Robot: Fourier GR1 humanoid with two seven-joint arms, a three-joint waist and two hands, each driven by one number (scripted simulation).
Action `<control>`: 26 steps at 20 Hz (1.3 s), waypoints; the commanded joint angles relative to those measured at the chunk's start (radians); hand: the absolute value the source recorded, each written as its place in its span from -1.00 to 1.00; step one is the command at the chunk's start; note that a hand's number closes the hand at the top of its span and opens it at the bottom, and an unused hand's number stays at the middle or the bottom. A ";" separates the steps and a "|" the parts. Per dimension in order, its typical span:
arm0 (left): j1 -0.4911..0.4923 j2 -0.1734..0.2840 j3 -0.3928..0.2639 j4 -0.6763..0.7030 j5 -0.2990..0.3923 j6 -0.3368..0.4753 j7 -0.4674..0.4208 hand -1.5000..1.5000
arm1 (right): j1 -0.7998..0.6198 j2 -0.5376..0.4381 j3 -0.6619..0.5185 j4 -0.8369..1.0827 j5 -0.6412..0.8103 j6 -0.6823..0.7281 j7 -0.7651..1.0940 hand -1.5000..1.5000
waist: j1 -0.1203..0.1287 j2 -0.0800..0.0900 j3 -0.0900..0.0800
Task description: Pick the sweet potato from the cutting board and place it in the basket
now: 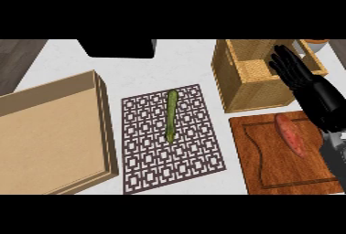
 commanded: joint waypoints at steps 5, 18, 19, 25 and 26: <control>-0.044 -0.063 -0.150 -0.040 0.026 -0.135 0.057 0.00 | 0.032 0.079 -0.048 0.191 -0.341 0.430 -0.183 1.00 | -0.030 0.072 0.005; -0.156 -0.133 -0.233 0.041 0.034 -0.206 0.203 0.00 | 0.055 -0.143 -0.338 0.233 -0.106 0.657 -0.505 -1.00 | -0.054 0.032 -0.009; -0.172 -0.152 -0.252 0.039 0.026 -0.202 0.209 0.00 | 0.033 -0.171 -0.331 0.230 -0.051 0.643 -0.500 -1.00 | -0.049 0.032 -0.009; -0.177 -0.150 -0.253 0.014 0.036 -0.220 0.224 0.00 | 0.029 -0.431 -0.319 0.223 0.187 0.762 -0.593 -1.00 | -0.013 0.036 -0.005; -0.178 -0.145 -0.259 0.030 0.038 -0.246 0.208 0.00 | 0.006 -0.464 -0.301 0.227 0.208 0.780 -0.594 -1.00 | -0.002 0.042 -0.006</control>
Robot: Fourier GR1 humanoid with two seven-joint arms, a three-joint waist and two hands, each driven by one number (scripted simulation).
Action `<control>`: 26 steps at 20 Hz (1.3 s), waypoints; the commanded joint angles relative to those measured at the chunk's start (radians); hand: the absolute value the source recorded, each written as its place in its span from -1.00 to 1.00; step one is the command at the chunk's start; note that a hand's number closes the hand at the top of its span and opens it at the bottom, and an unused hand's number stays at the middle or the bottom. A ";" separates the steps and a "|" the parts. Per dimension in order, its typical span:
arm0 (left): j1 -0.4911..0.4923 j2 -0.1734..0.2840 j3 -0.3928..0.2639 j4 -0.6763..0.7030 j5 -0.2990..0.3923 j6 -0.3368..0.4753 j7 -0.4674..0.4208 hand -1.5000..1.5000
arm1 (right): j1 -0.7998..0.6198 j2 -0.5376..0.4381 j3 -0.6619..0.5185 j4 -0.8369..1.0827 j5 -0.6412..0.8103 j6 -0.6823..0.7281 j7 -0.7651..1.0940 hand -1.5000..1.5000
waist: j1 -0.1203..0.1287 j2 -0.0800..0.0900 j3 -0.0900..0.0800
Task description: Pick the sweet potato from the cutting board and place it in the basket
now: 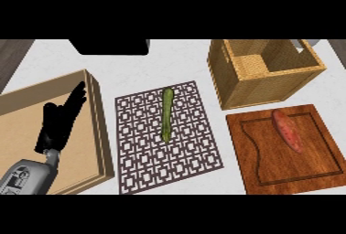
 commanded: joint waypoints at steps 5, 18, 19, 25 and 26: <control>-0.029 -0.027 -0.021 0.016 -0.012 -0.005 0.014 0.00 | 0.009 -0.217 0.128 -0.007 0.225 0.233 -0.244 -1.00 | 0.023 0.005 0.002; -0.072 -0.033 0.006 0.055 -0.005 -0.036 0.006 0.00 | 0.039 -0.272 0.285 0.186 0.328 0.022 -0.550 -1.00 | 0.037 0.005 0.000; -0.113 -0.050 0.001 0.086 -0.020 -0.020 0.020 0.00 | 0.050 -0.247 0.316 0.194 0.354 -0.022 -0.568 -1.00 | 0.025 0.007 0.001; -0.079 -0.034 0.022 0.081 -0.004 -0.055 0.001 0.00 | -0.013 -0.219 0.376 0.330 0.384 -0.104 -0.625 -1.00 | 0.037 0.002 -0.001; -0.114 -0.011 0.043 0.087 0.004 -0.070 0.021 0.00 | -0.014 -0.190 0.404 0.318 0.391 -0.124 -0.612 -1.00 | 0.032 0.001 -0.002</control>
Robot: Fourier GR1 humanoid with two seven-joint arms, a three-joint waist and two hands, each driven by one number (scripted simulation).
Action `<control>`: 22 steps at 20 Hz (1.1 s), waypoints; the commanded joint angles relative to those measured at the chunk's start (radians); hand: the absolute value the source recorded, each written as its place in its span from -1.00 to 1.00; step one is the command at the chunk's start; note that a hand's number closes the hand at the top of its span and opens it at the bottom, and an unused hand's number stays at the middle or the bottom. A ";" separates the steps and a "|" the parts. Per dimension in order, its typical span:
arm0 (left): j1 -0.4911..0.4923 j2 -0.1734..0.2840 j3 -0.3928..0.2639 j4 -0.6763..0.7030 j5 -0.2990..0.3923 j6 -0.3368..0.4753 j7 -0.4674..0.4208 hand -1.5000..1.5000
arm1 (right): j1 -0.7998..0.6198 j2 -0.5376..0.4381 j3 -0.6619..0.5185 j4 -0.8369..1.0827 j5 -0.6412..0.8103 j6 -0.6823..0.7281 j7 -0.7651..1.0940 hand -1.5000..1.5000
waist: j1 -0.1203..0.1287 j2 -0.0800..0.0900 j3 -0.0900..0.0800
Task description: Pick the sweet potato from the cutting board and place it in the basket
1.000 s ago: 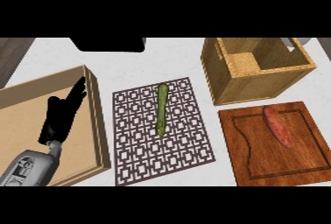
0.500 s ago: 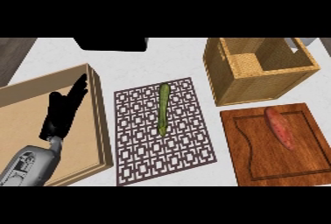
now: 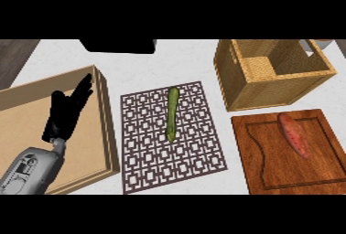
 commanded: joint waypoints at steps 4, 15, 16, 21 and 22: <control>0.004 -0.031 -0.028 -0.001 -0.037 0.017 0.002 0.00 | -0.077 0.075 0.097 0.163 0.051 0.106 -0.230 -1.00 | 0.011 0.000 0.000; 0.055 -0.021 -0.005 -0.072 -0.035 0.009 0.025 0.00 | -0.191 0.185 0.206 0.303 0.106 0.040 -0.270 -1.00 | 0.005 -0.008 -0.001; 0.056 -0.024 0.011 -0.026 -0.038 0.006 -0.017 0.00 | -0.155 0.201 0.219 0.307 0.124 -0.008 -0.303 -1.00 | -0.015 -0.008 -0.002; 0.010 -0.015 0.021 -0.022 -0.048 -0.006 0.038 0.00 | -0.248 0.259 0.263 0.346 0.149 0.003 -0.252 -1.00 | -0.016 -0.009 -0.002; 0.017 0.010 0.063 0.012 -0.020 -0.039 0.007 0.00 | -0.188 0.243 0.266 0.321 0.149 -0.025 -0.288 -1.00 | -0.033 -0.012 -0.003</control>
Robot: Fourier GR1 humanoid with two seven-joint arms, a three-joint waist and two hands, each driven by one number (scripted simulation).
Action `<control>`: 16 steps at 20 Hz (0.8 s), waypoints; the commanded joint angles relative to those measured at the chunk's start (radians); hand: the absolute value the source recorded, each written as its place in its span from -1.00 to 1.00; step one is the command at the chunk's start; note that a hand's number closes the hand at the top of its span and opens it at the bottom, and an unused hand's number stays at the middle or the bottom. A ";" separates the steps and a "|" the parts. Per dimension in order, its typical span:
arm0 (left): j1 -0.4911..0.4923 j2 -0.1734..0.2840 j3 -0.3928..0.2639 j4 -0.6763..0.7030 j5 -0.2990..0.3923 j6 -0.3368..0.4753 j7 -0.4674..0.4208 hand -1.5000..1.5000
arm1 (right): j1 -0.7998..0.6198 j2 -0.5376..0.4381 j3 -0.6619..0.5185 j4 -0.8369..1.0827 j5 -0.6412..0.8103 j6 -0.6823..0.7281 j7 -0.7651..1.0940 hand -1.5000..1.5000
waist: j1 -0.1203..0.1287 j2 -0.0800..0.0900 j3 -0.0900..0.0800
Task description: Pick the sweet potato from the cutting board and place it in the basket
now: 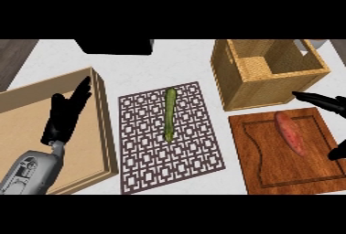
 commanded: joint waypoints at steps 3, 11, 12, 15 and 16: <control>-0.025 -0.018 0.002 -0.004 -0.016 0.005 0.040 0.00 | -0.032 0.090 0.034 0.104 0.030 0.064 -0.171 -1.00 | -0.007 -0.001 0.000; 0.013 -0.032 0.019 0.022 -0.051 0.010 -0.022 0.00 | -0.086 0.088 0.062 0.089 0.039 0.120 -0.127 -1.00 | -0.023 -0.006 -0.002; 0.011 0.008 0.061 0.013 -0.006 -0.039 -0.006 0.00 | -0.056 0.113 0.080 0.147 0.071 0.060 -0.163 -1.00 | -0.016 -0.003 -0.001; 0.018 -0.032 0.036 0.004 -0.041 -0.007 -0.010 0.00 | -0.088 0.149 0.089 0.175 0.082 0.056 -0.146 -1.00 | -0.013 -0.003 -0.001; 0.046 -0.034 0.025 -0.020 -0.043 -0.009 -0.016 0.00 | -0.094 0.080 0.077 0.199 0.068 0.102 -0.215 -1.00 | -0.009 -0.003 -0.001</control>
